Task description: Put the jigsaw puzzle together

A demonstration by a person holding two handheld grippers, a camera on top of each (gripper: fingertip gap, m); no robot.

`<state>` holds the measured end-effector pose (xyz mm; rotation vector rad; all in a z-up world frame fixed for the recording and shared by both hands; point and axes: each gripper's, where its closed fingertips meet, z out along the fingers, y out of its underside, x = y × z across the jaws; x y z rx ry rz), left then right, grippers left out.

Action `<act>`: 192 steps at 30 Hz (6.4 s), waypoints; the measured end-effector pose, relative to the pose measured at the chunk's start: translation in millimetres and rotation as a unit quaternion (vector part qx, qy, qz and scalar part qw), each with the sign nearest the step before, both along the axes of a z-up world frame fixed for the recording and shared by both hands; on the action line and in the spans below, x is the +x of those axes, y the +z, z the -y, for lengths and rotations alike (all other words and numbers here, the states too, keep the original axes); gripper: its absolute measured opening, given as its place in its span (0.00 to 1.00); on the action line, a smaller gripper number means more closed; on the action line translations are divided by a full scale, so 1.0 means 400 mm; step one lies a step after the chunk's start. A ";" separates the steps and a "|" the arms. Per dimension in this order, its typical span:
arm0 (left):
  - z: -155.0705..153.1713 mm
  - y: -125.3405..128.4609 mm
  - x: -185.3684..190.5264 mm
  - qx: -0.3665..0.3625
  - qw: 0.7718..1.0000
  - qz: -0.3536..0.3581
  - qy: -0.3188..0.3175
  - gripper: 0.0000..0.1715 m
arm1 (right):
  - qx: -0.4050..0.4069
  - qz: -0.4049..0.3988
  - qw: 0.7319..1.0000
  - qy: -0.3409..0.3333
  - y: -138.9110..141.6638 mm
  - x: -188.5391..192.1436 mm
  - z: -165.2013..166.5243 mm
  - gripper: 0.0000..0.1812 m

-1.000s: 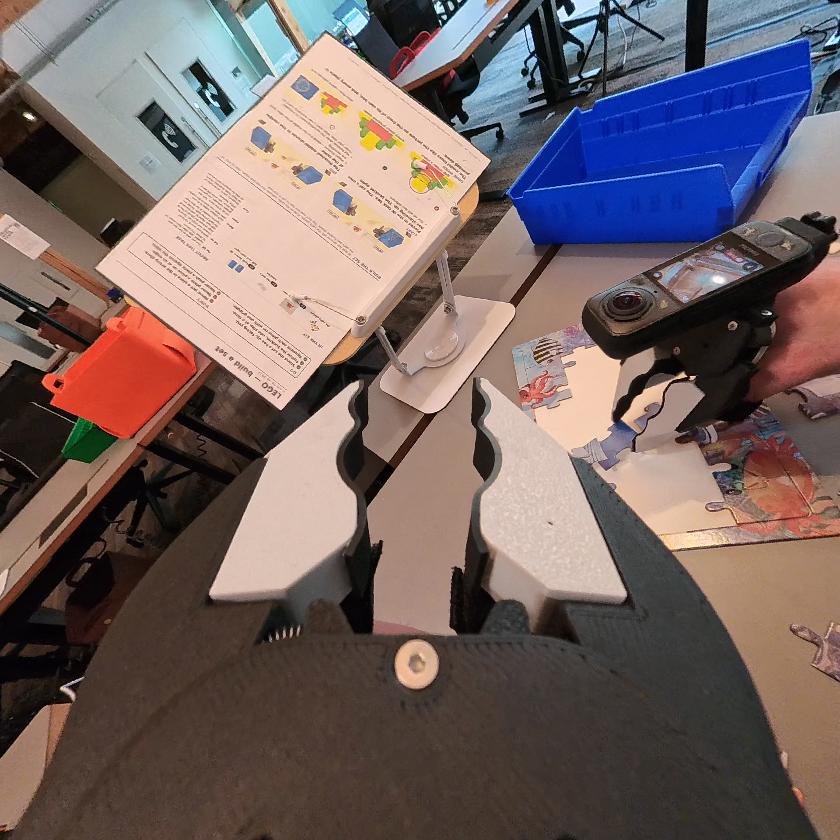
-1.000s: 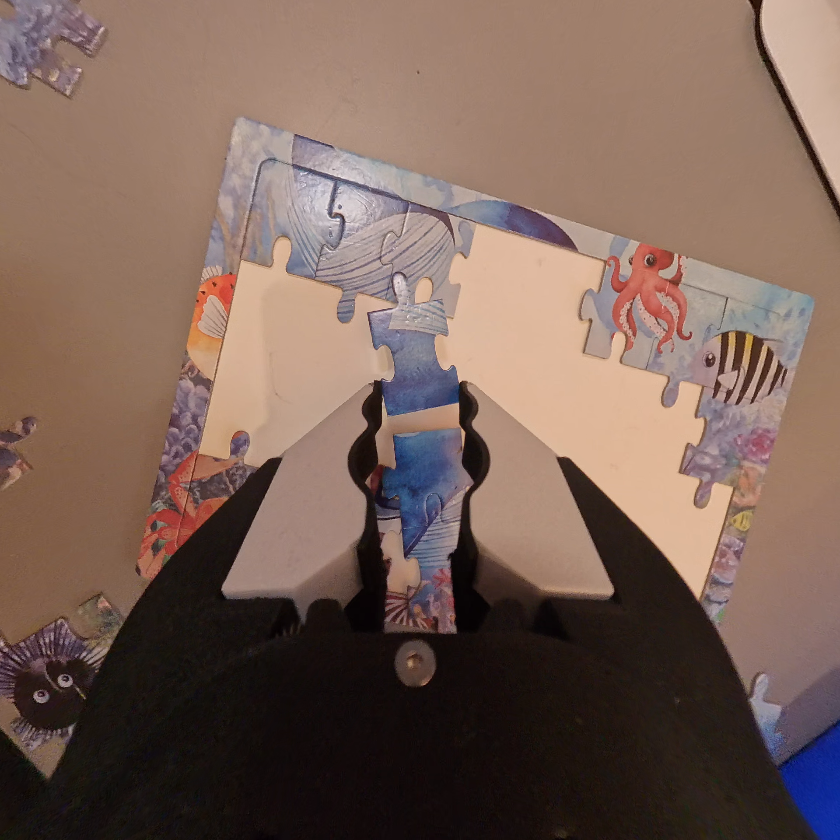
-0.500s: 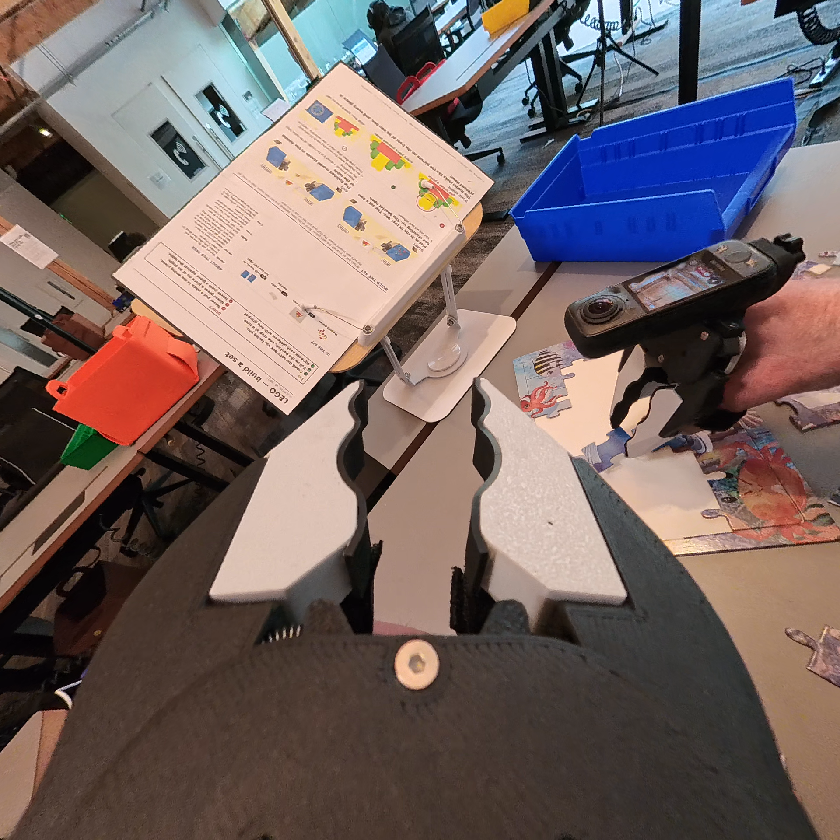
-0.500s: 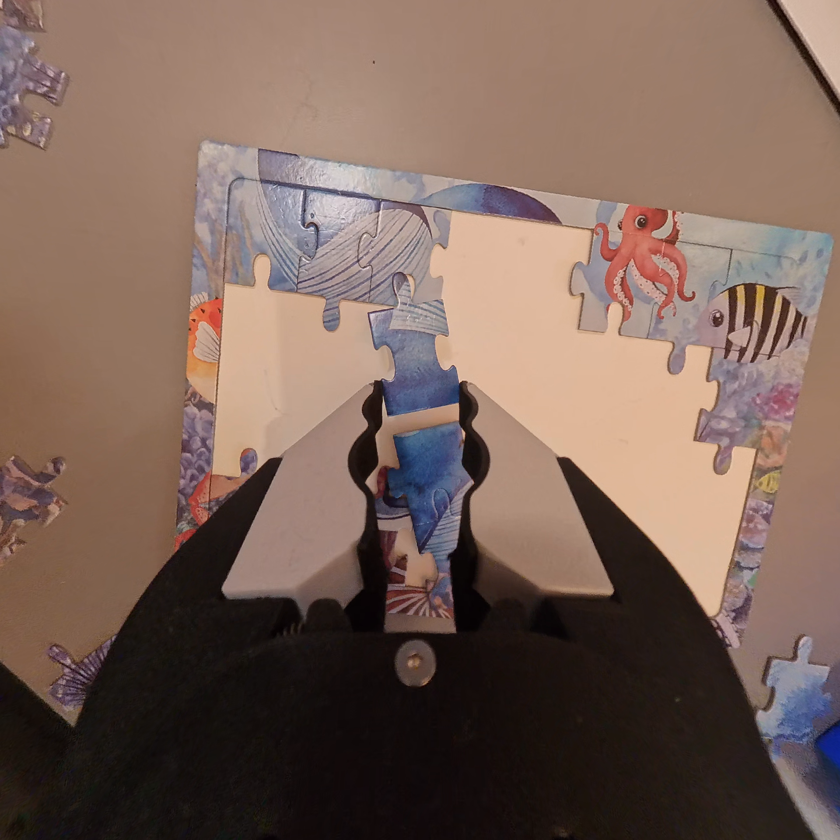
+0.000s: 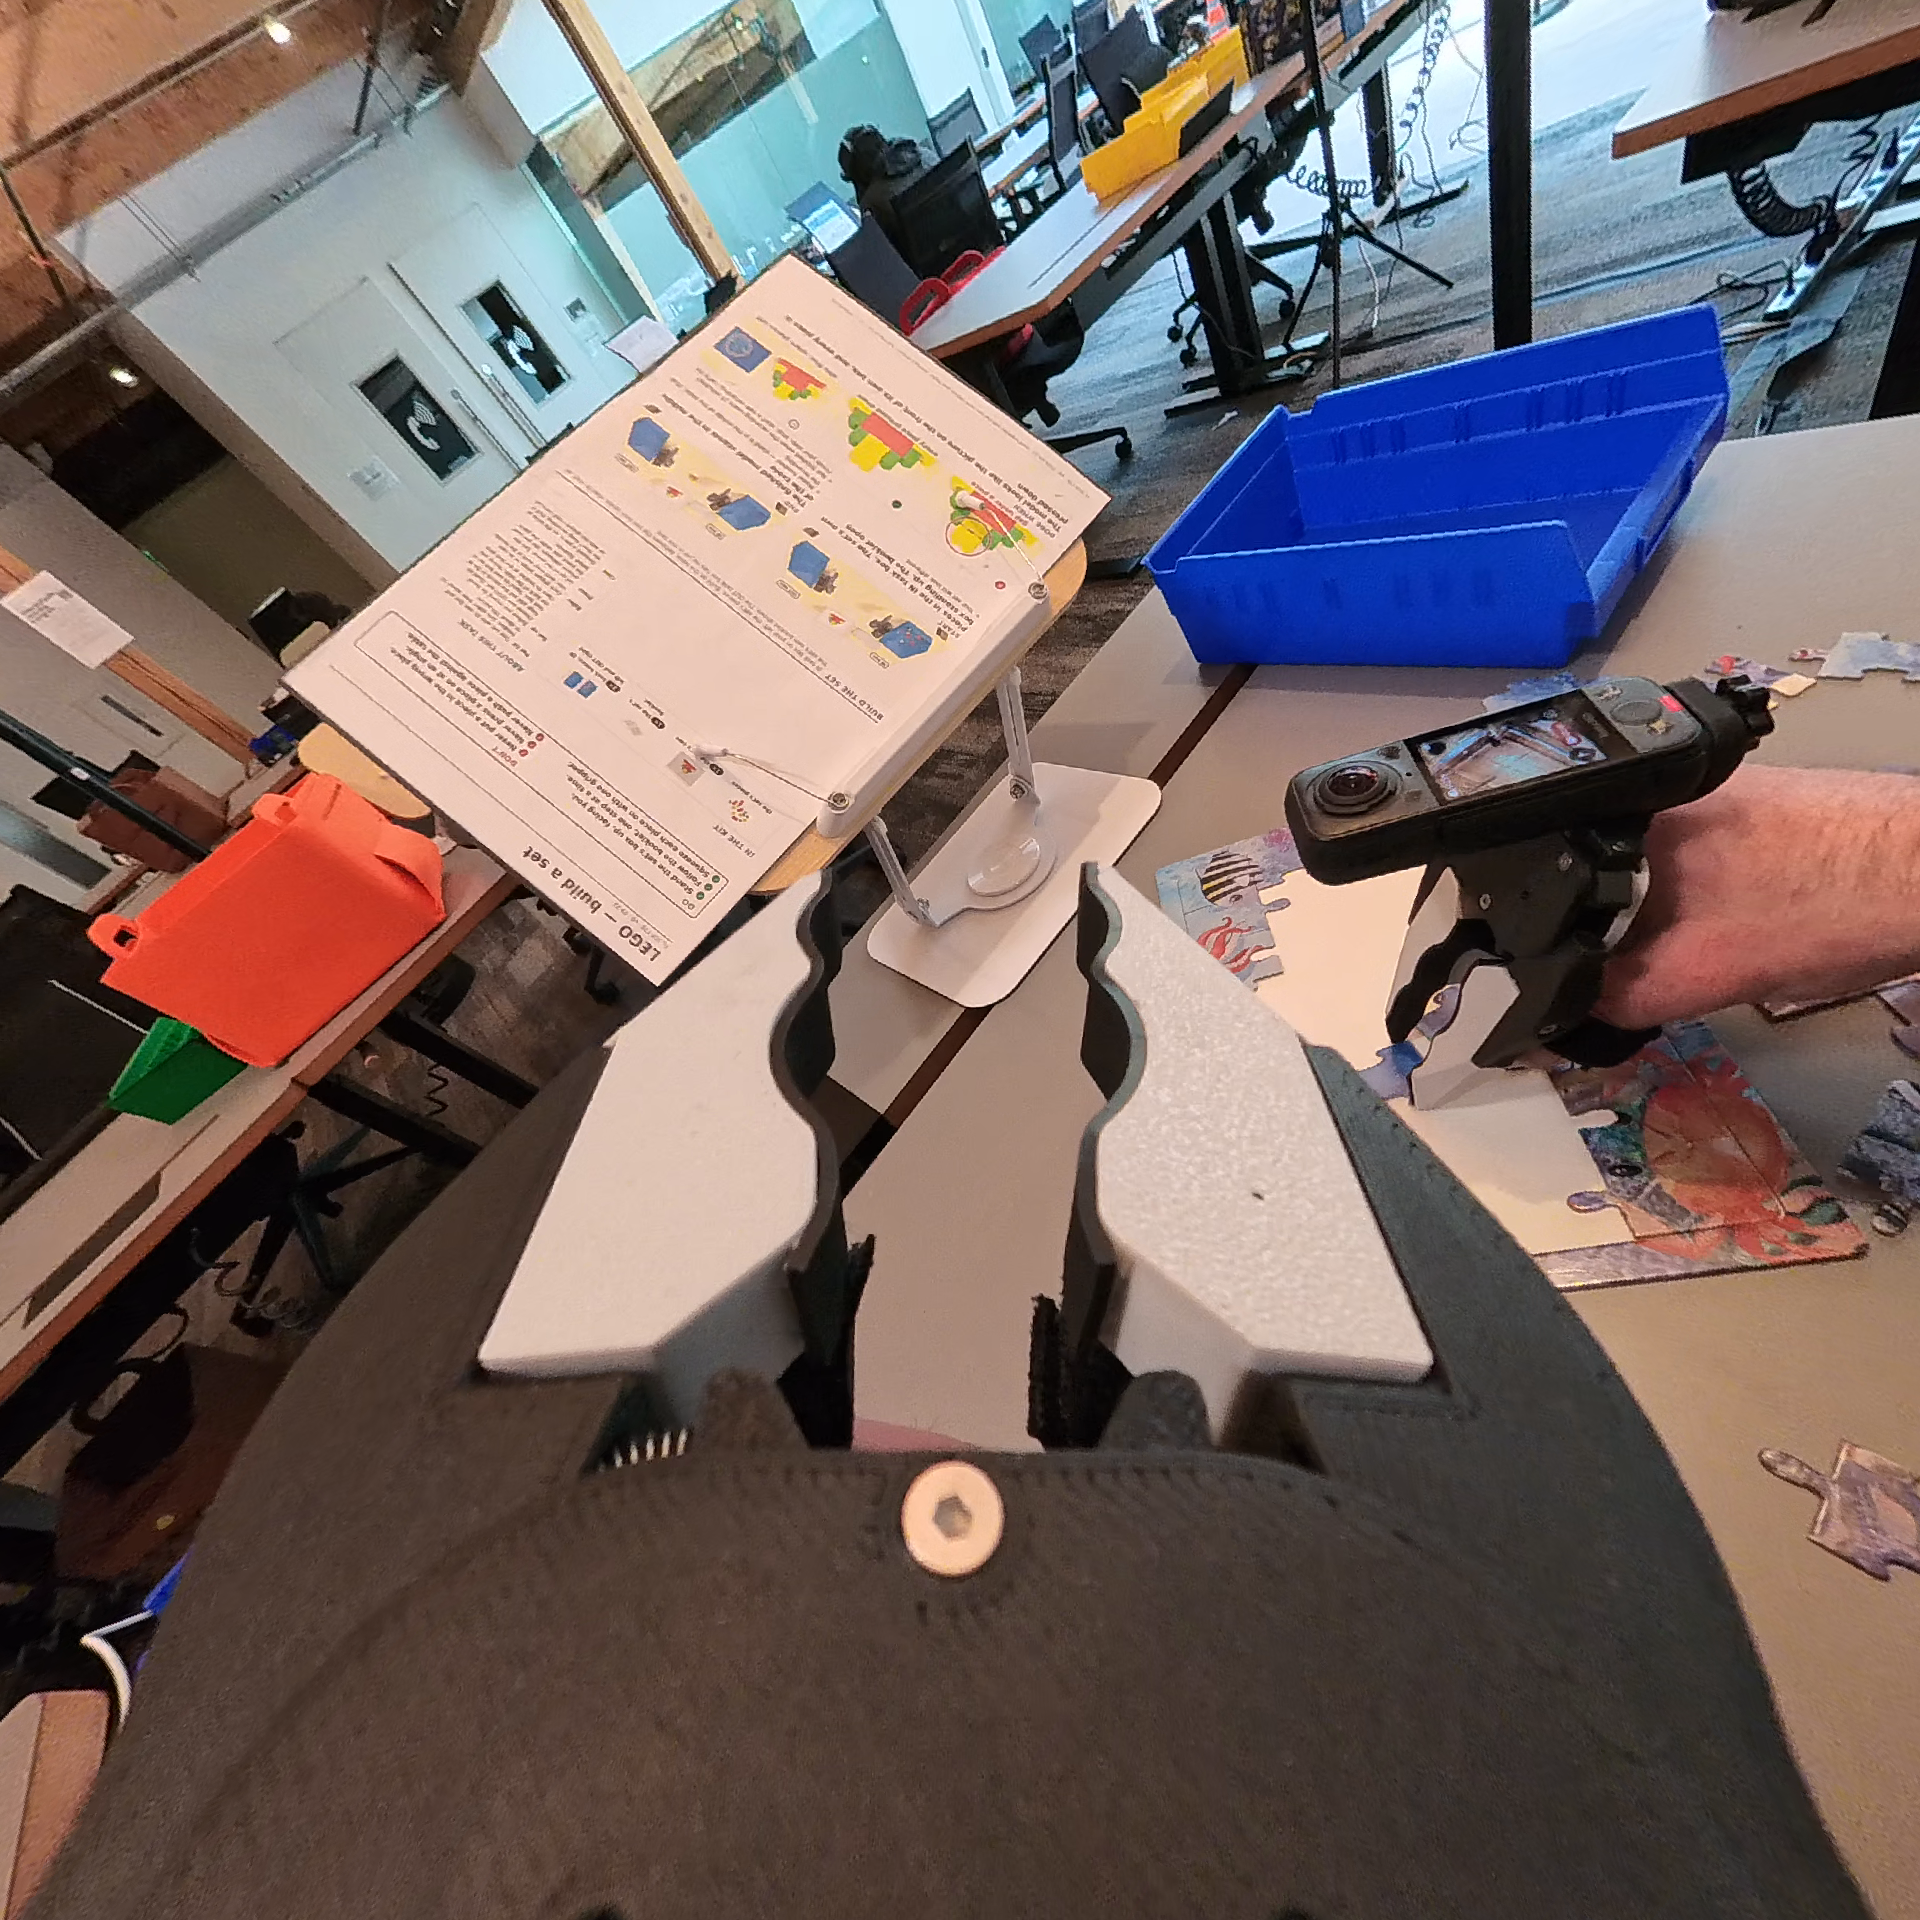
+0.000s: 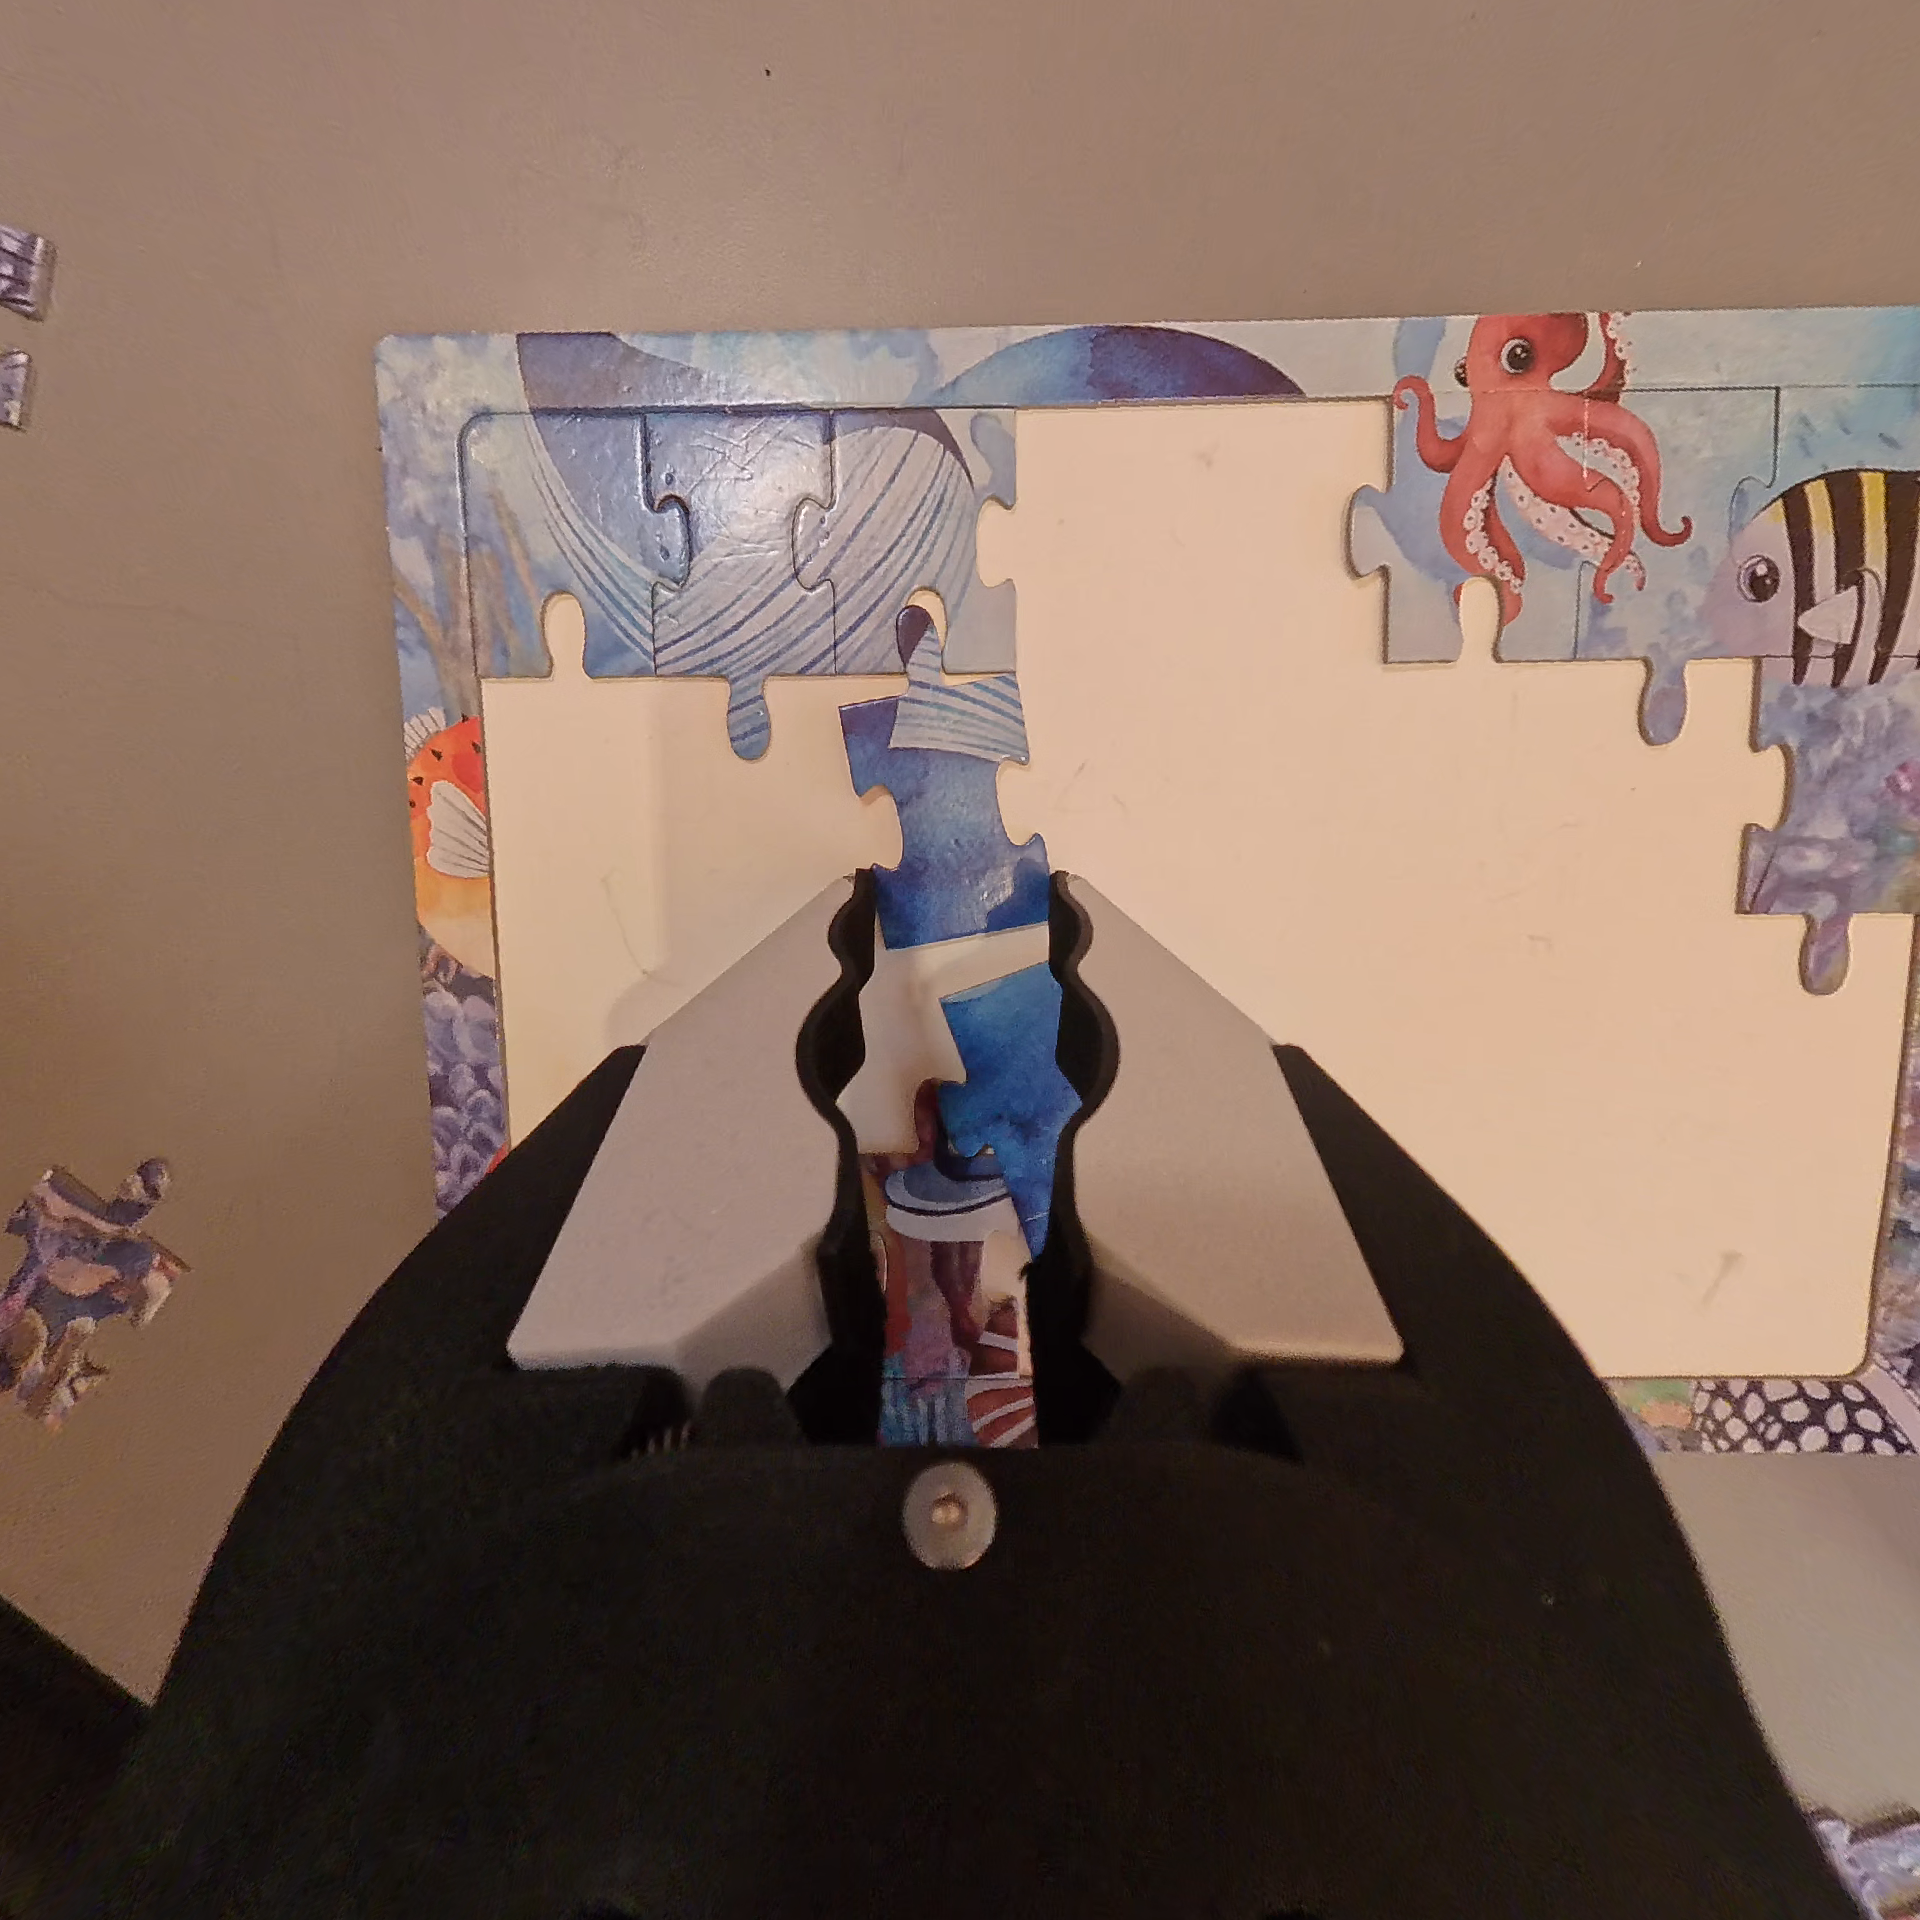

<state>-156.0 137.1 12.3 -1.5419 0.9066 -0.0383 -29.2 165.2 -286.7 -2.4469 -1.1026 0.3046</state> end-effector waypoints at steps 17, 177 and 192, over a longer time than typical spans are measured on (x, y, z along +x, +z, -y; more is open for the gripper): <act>0.019 0.022 -0.022 0.012 1.000 0.020 -0.004 0.25 | 0.013 -0.001 1.000 -0.002 0.011 -0.016 -0.004 0.17; -0.034 -0.030 -0.020 -0.020 1.000 -0.001 0.011 0.25 | 0.028 -0.013 0.996 0.089 0.019 0.026 -0.169 0.21; -0.034 -0.031 -0.016 -0.020 1.000 -0.003 0.010 0.25 | 0.042 -0.042 0.997 0.049 0.000 0.026 -0.168 0.11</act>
